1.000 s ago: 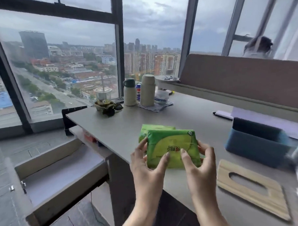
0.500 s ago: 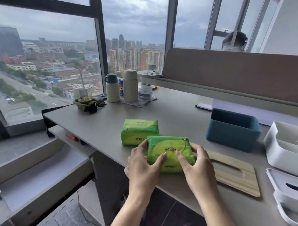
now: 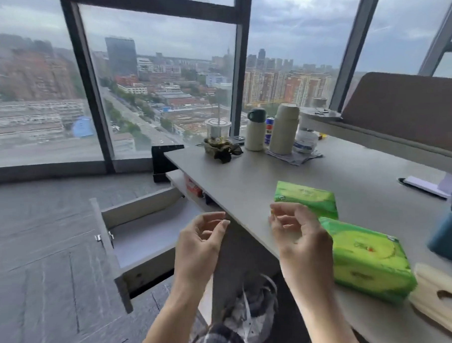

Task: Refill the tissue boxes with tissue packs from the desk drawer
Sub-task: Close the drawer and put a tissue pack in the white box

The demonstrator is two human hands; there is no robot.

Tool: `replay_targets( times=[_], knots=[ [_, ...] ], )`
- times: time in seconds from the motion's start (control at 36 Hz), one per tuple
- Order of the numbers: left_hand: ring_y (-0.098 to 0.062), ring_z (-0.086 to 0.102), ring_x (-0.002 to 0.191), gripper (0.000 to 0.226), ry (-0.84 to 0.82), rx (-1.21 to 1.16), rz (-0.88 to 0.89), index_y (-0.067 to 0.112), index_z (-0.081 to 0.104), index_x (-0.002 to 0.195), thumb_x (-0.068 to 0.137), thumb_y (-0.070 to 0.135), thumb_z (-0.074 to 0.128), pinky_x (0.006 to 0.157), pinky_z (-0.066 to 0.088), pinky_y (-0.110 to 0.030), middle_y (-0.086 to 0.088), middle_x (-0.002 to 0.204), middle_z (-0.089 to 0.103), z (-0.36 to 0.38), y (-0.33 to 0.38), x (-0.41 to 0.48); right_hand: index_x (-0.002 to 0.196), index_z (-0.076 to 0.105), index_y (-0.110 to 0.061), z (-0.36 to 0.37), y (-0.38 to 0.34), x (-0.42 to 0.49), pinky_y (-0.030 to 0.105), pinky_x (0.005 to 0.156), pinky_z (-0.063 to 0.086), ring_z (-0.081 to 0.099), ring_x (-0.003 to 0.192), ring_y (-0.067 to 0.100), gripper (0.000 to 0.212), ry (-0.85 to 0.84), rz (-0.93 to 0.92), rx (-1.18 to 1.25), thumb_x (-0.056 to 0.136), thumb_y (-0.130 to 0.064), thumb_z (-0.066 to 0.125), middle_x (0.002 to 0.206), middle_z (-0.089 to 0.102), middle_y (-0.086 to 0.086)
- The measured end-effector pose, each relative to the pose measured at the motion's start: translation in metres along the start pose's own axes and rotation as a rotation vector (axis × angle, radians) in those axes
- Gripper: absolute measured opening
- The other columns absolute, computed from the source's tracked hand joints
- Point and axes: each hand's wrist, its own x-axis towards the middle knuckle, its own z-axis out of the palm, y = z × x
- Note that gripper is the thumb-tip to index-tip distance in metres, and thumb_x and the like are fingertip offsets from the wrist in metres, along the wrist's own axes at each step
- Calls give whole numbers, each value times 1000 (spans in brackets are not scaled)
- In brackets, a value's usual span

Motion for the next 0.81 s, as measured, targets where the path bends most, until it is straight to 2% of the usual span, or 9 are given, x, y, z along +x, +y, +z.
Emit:
replay_targets(
  times=[0.11,0.25,0.39,0.5,0.56,0.61,0.64,0.72,0.81],
  knots=[
    [-8,70,82,12,193,79,-2,27,72,96,89,18,68,64,52,-12,4,88,76,-62,-16,8,92,67,-25,72,-5,-20,15,65,51,65,74,4,13,-173,27,98,86,-14,67,81,67,-11],
    [-6,68,82,12,380,194,-87,26,69,97,91,17,64,57,47,-5,6,90,74,-132,-45,11,94,68,-28,150,0,-59,17,67,53,65,78,0,10,-421,223,221,90,-20,63,81,70,-12],
    [-6,65,86,10,480,271,-162,28,68,99,92,22,63,63,45,-14,10,93,70,-173,-74,9,92,66,-24,197,2,-102,17,61,51,63,75,0,8,-583,386,309,91,-17,61,77,69,-7],
    [-4,62,90,15,466,306,-255,22,67,107,93,23,60,65,44,-16,7,102,68,-188,-99,11,97,64,-29,221,7,-132,9,65,48,61,80,-8,15,-711,510,333,91,-15,60,88,69,-11],
    [-12,64,101,20,428,285,-313,23,65,114,95,26,58,77,50,-22,4,110,67,-190,-111,13,107,63,-28,229,9,-144,4,65,45,60,82,-15,21,-767,555,328,92,-14,59,94,67,-18],
    [-20,63,109,28,403,254,-377,23,62,122,97,33,53,92,52,-36,2,117,66,-191,-119,14,119,62,-24,236,12,-153,1,68,44,57,86,-22,29,-799,582,321,92,-14,57,97,64,-22],
    [-21,63,110,32,387,238,-405,23,60,125,98,36,50,94,51,-38,3,119,64,-191,-121,15,122,62,-22,238,14,-156,0,69,44,56,88,-24,32,-813,591,321,92,-13,57,98,63,-24],
    [-19,63,107,34,318,131,-466,29,58,128,101,40,41,79,47,-29,8,119,62,-187,-122,17,131,57,-21,241,18,-163,1,75,44,57,92,-22,40,-859,615,315,92,-10,55,104,61,-26],
    [-19,65,102,27,300,19,-491,32,58,121,102,35,39,72,45,-26,14,109,65,-184,-122,20,134,54,-23,244,21,-166,-1,76,43,59,103,-12,44,-891,614,292,93,-9,54,114,64,-20]
  ],
)
